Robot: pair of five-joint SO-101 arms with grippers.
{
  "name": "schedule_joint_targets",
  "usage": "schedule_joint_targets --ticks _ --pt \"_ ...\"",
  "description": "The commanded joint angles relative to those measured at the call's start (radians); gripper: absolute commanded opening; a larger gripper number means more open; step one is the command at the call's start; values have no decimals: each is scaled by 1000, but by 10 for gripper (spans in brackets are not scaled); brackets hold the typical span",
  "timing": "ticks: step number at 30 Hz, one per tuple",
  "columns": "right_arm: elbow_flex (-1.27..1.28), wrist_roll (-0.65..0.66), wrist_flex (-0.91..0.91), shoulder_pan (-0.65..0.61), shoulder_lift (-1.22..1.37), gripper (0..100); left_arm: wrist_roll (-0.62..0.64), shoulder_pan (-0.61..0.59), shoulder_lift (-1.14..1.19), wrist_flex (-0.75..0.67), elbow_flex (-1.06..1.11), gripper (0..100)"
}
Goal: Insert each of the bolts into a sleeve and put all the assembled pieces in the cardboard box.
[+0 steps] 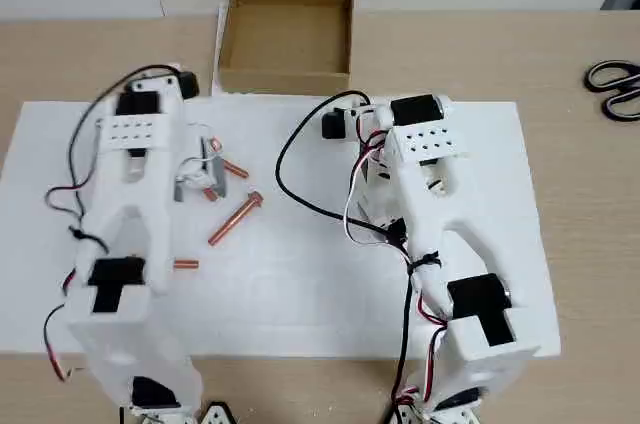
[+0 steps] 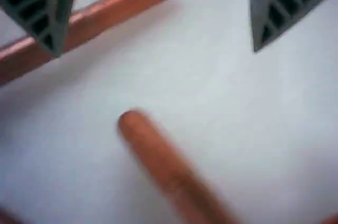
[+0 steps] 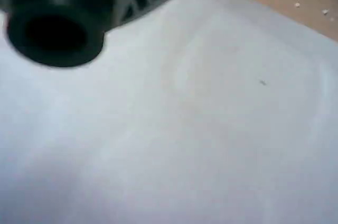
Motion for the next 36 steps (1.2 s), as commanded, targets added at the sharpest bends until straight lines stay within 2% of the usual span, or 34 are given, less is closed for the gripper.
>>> schedule_joint_targets --ticks 1,4,6,20,28,36 --pt "-41 -6 19 10 -13 4 193 8 34 -94 -45 221" --pt "-40 -6 19 10 -13 4 327 -11 63 -130 -45 221" --pt "-40 -6 21 10 -13 4 353 -25 68 -135 -45 221" --pt "-40 -6 19 4 -12 4 356 -60 77 -167 -44 216" --pt "-40 -8 19 8 -12 4 356 -60 77 -215 -44 67" --pt "-40 -8 19 5 -12 4 356 -58 77 -212 -44 51"
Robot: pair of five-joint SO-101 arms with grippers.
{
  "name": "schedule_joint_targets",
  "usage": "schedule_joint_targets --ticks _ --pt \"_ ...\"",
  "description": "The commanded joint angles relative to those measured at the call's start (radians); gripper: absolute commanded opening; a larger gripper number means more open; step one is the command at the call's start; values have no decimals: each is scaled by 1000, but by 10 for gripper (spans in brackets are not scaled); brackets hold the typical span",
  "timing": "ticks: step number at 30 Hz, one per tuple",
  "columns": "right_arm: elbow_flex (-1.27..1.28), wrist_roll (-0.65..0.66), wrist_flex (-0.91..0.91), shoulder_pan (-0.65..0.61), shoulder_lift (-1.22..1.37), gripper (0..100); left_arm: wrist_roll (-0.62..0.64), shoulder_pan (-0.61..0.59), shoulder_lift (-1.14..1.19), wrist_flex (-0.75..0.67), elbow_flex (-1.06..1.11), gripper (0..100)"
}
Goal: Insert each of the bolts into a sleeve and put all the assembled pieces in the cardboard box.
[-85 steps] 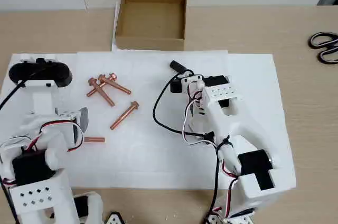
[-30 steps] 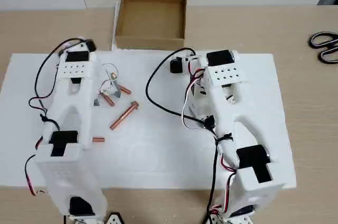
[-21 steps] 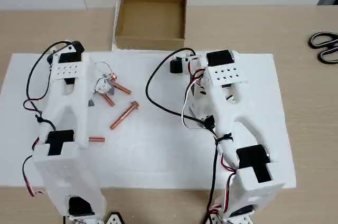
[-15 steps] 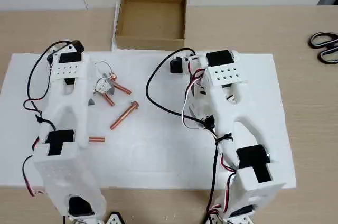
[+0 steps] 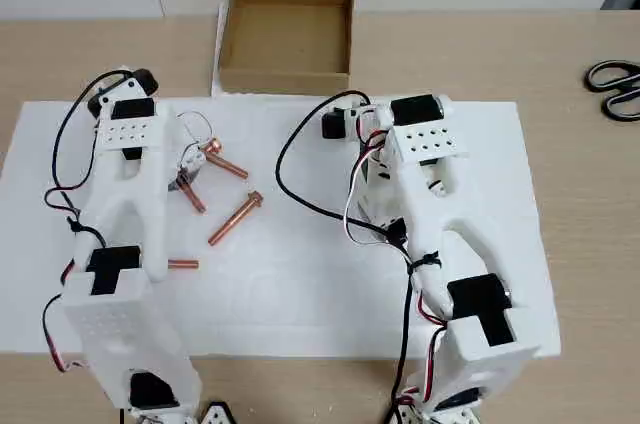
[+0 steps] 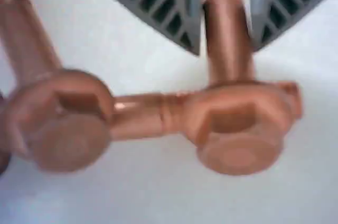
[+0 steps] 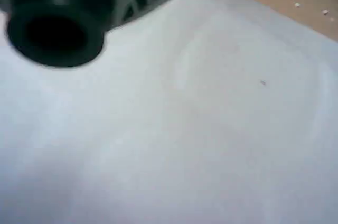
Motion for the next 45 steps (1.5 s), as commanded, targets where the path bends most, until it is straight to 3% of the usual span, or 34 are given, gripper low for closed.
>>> schedule_joint_targets --ticks 1,7,15,19,24,26,31,41,45 --pt "-40 -8 19 5 -12 4 2 -2 -6 -8 -42 51" --pt "-40 -8 19 8 -12 4 -3 2 -17 41 -61 5" --pt "-40 -8 19 7 -12 4 -103 2 -17 330 -308 6" --pt "-40 -8 19 8 -12 4 -276 -12 -14 422 -400 6" --pt "-40 -8 19 8 -12 5 -683 -87 8 427 -390 7" --pt "-40 -8 19 8 -12 5 -786 -112 28 427 -377 7" --pt "-40 -8 19 8 -12 5 -850 -135 120 427 -340 7" --pt "-40 -8 19 8 -12 5 -853 -135 244 394 -343 9" --pt "-40 -8 18 8 -12 6 -858 -135 242 399 -343 57"
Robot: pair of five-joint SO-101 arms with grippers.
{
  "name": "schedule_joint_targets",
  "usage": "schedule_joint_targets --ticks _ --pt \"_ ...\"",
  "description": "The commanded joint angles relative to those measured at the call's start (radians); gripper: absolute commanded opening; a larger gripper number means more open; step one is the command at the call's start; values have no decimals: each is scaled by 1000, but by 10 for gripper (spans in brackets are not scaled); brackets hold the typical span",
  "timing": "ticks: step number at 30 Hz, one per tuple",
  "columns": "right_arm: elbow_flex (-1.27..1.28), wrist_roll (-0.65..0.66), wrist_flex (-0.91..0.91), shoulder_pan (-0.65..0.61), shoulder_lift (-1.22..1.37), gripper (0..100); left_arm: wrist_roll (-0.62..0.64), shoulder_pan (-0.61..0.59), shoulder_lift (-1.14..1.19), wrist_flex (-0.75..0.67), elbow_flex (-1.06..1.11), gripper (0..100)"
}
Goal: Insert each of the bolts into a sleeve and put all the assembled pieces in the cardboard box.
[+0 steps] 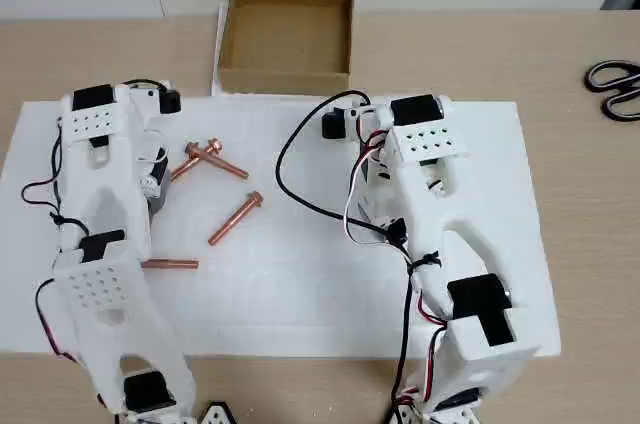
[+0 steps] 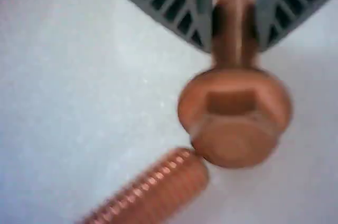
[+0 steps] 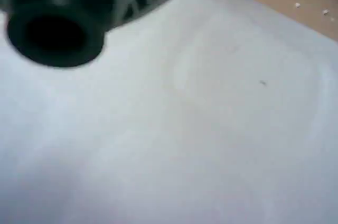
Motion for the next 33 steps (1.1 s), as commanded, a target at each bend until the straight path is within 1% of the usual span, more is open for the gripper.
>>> schedule_joint_targets --ticks 1,10,15,33 --pt "-40 -8 18 8 -12 6 -11 -2 -2 -2 -7 66" --pt "-40 -8 18 10 -12 6 -23 0 -2 28 -96 73" --pt "-40 -8 18 10 -12 6 -26 0 0 25 -101 73" --pt "-40 -8 18 10 -12 6 -28 -3 11 -55 -93 80"
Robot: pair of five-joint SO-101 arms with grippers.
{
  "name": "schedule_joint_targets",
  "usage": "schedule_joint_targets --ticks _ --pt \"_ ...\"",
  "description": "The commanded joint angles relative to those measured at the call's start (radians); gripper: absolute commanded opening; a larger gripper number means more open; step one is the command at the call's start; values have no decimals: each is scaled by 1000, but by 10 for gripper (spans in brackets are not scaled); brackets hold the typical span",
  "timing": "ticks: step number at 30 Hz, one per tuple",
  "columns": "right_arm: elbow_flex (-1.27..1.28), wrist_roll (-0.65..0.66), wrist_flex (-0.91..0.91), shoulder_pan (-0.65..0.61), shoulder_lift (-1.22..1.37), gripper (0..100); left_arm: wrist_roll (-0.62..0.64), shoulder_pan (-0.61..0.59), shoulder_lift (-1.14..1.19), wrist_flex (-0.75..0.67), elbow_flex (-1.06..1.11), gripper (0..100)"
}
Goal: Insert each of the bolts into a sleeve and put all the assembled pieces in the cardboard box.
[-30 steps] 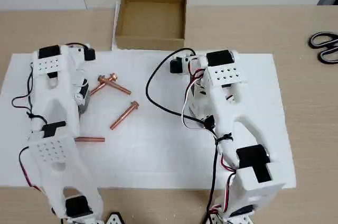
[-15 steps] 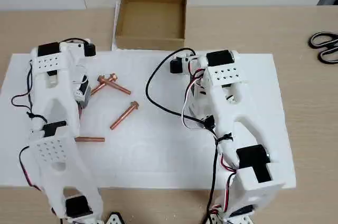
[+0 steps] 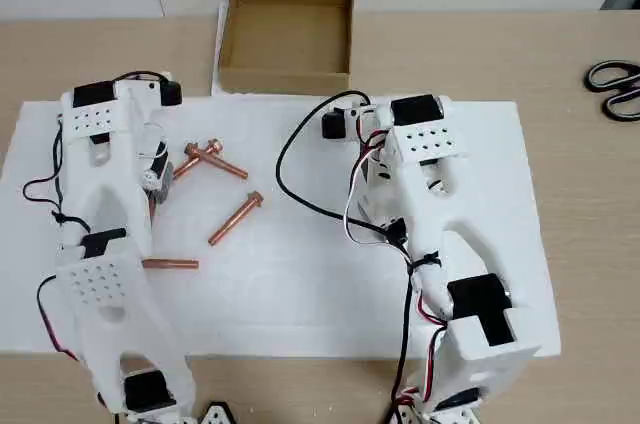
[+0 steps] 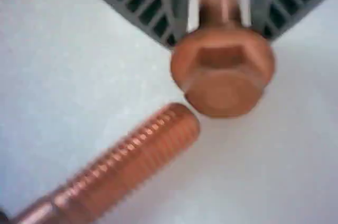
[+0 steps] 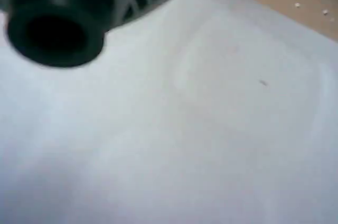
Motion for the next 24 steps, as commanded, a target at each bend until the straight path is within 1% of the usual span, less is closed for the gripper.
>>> schedule_joint_targets --ticks 1,7,21,24 --pt "-40 -8 18 10 -12 6 -3 -3 -9 -26 -25 80" --pt "-40 -8 18 10 -12 6 -3 -3 -9 -83 47 80" --pt "-40 -8 18 10 -12 6 0 -3 -9 -83 50 75" --pt "-40 -8 18 10 -12 6 0 -3 -9 -81 50 32"
